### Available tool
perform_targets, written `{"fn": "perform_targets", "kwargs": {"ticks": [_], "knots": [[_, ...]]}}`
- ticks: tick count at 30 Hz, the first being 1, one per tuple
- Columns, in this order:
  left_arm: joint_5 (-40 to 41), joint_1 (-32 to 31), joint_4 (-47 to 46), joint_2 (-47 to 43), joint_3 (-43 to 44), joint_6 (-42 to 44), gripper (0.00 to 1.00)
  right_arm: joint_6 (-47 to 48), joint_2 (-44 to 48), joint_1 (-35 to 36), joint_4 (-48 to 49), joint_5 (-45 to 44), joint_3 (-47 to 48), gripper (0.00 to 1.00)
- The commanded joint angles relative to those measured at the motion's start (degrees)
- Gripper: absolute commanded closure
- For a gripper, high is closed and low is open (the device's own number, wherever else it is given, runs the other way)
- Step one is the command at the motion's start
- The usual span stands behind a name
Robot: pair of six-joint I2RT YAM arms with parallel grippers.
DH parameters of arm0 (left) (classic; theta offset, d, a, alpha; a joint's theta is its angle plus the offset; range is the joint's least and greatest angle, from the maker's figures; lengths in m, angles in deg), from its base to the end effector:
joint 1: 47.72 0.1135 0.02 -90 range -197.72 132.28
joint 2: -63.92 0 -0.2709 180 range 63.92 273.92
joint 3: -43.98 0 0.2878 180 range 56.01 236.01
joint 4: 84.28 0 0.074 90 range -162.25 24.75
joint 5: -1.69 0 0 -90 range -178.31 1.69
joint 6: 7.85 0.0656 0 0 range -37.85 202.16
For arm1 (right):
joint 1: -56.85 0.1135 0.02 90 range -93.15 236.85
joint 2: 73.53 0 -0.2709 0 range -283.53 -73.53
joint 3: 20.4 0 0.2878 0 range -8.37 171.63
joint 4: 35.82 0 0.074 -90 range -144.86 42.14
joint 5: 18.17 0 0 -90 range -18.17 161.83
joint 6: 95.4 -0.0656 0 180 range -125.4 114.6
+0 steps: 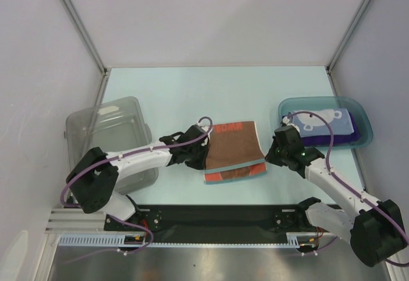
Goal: Fold and stack the towels
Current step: Fold the towel
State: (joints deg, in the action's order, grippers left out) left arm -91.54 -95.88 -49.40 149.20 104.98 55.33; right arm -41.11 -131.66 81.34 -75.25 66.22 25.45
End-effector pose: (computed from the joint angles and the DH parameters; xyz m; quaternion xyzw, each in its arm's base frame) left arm 0.2184 -0.2495 0.1454 0.1858 0.9456 -0.1833 0.1944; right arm 0.2252 0.0955 0.1730 0.1082 0.9375 0.1243 0.3066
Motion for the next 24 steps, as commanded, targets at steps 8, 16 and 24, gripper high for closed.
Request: {"fn": "perform_targets", "kwargs": {"ticks": [8, 16, 24], "knots": [[-0.7, -0.4, -0.3, -1.2, 0.3, 0.9, 1.00, 1.7, -0.1, 0.1, 0.0, 0.3, 0.3, 1.00], [-2.0, -0.4, 2.7, -2.9, 2.9, 1.5, 1.00, 3.4, 1.3, 0.1, -5.4, 1.7, 4.4, 1.00], [-6.8, -1.9, -4.3, -5.5, -5.7, -2.3, 1.00, -5.6, 4.4, 5.1, -10.3, -2.3, 1.3, 1.00]]}}
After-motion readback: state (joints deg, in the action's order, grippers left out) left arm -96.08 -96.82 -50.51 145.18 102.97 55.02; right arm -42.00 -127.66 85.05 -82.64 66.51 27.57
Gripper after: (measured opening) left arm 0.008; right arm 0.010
